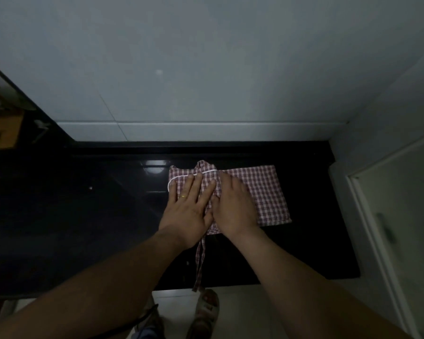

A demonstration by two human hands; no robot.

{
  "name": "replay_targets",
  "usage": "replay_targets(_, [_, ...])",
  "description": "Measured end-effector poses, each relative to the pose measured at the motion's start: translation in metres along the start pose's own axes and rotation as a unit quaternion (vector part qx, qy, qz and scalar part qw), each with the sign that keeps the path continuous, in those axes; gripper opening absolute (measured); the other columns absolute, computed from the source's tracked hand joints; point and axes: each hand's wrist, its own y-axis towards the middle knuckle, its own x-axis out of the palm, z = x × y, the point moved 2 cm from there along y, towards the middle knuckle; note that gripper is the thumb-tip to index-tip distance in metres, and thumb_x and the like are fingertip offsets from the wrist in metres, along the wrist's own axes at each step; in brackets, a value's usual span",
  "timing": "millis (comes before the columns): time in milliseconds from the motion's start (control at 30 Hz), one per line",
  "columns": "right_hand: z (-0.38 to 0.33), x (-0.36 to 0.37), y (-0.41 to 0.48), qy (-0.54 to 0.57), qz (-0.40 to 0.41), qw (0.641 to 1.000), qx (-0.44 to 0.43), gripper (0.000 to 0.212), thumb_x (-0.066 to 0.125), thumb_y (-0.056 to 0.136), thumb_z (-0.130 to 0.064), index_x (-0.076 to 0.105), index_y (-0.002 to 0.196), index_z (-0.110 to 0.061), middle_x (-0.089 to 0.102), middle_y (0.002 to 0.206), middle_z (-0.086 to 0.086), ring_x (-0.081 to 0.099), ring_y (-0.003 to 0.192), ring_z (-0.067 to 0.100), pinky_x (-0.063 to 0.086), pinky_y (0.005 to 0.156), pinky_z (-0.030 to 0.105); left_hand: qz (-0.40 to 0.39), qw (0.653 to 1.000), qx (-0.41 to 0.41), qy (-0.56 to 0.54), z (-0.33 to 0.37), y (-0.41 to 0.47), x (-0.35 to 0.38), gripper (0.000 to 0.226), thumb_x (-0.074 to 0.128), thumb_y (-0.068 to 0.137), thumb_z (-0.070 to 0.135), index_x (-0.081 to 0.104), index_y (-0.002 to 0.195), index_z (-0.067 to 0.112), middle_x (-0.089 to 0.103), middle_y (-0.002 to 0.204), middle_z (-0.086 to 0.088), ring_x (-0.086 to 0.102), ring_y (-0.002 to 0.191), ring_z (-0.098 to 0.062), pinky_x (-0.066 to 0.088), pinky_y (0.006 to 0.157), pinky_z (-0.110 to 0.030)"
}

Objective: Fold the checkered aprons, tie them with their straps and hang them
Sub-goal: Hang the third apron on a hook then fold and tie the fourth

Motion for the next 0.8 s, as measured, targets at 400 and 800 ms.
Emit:
replay_targets(400, [0.017, 0.039, -0.026, -0.097, -0.05, 0.993, -0.046, 0.069, 0.012, 0.107, -0.055, -0.004, 0.166, -0.022, -0.003, 0.174, -0.003, -0.007, 0.16, 0.014, 0.0, 0.13, 0.048, 0.005, 0.996, 0.075, 0.039, -0.031, -0.004, 0.003, 0.073, 0.014, 0.104, 0.062, -0.017, 0.163, 0.034, -0.022, 0.172, -0.002, -0.024, 0.157, -0.02, -0.011, 0.127, -0.056])
replay_targets(800, [-0.023, 0.02, -0.019, -0.019, -0.02, 1.0, 0.006, 0.038, 0.064, 0.096, -0.03, 0.052, 0.131, -0.019, 0.056, 0.129, 0.006, 0.054, 0.114, 0.023, 0.049, 0.098, 0.04, -0.005, 0.864, -0.266, -0.427, -0.063, -0.011, -0.02, 0.037, 0.07, 0.092, 0.036, 0.061, 0.116, 0.01, 0.072, 0.113, -0.009, 0.07, 0.094, -0.023, 0.059, 0.088, -0.04])
